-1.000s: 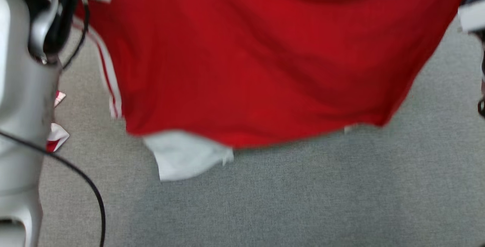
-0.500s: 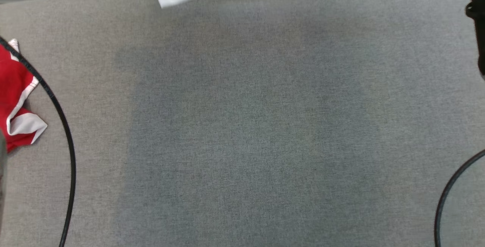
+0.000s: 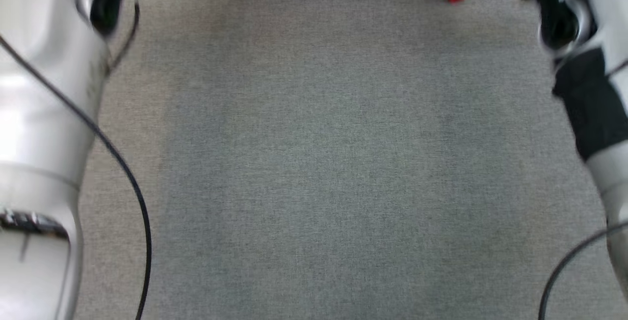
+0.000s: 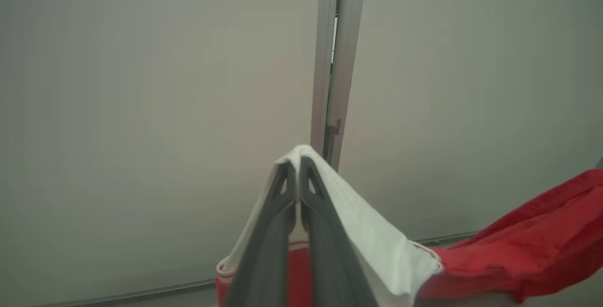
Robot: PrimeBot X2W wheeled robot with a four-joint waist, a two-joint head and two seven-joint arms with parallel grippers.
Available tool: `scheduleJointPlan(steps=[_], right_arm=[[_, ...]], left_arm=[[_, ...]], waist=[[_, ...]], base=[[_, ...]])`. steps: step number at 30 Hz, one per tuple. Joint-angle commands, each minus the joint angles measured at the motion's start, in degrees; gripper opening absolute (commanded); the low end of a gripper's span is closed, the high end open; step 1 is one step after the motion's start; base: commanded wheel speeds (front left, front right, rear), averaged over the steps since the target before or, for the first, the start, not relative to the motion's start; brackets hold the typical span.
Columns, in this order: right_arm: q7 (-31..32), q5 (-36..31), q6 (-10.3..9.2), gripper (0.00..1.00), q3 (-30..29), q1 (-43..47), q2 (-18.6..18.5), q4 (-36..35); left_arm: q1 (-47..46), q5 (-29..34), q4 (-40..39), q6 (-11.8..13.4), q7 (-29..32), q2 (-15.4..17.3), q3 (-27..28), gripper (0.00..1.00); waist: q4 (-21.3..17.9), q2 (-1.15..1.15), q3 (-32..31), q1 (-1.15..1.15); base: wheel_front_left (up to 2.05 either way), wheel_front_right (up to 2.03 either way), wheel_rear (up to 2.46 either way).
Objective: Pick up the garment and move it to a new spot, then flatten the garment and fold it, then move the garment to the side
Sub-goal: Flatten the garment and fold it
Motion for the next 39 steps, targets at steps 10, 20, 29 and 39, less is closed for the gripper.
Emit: scheduleJointPlan(steps=[10,20,29,39], right_arm=[[-1.7,15.7,0.02,0.0,8.9,28.4,-8.0,-14.9],[-4.4,24.4,0.01,0.0,10.8,50.1,-11.2,-22.4],[-5.4,23.6,0.01,0.0,7.2,62.8,-14.2,-28.0],[-3.3,19.2,0.01,0.0,-2.9,77.4,-15.4,-33.5]], left_arm=[[28.7,-5.6,-12.5,0.0,-6.9,5.2,-0.5,0.0],[62.8,-10.1,-36.6,5.7,-3.8,12.0,4.7,0.0],[83.5,-11.4,-65.6,17.0,8.3,18.8,4.7,0.0],[97.9,-11.5,-85.8,25.3,19.6,25.1,2.1,0.0]], waist=[[-0.1,0.0,-3.8,0.0],[-1.7,0.0,-11.2,0.0],[0.5,0.0,-15.8,0.0],[2.4,0.0,-19.0,0.0]], base=[[0.0,0.0,0.0],[0.0,0.0,0.0],[0.0,0.0,0.0],[0.0,0.0,0.0]])
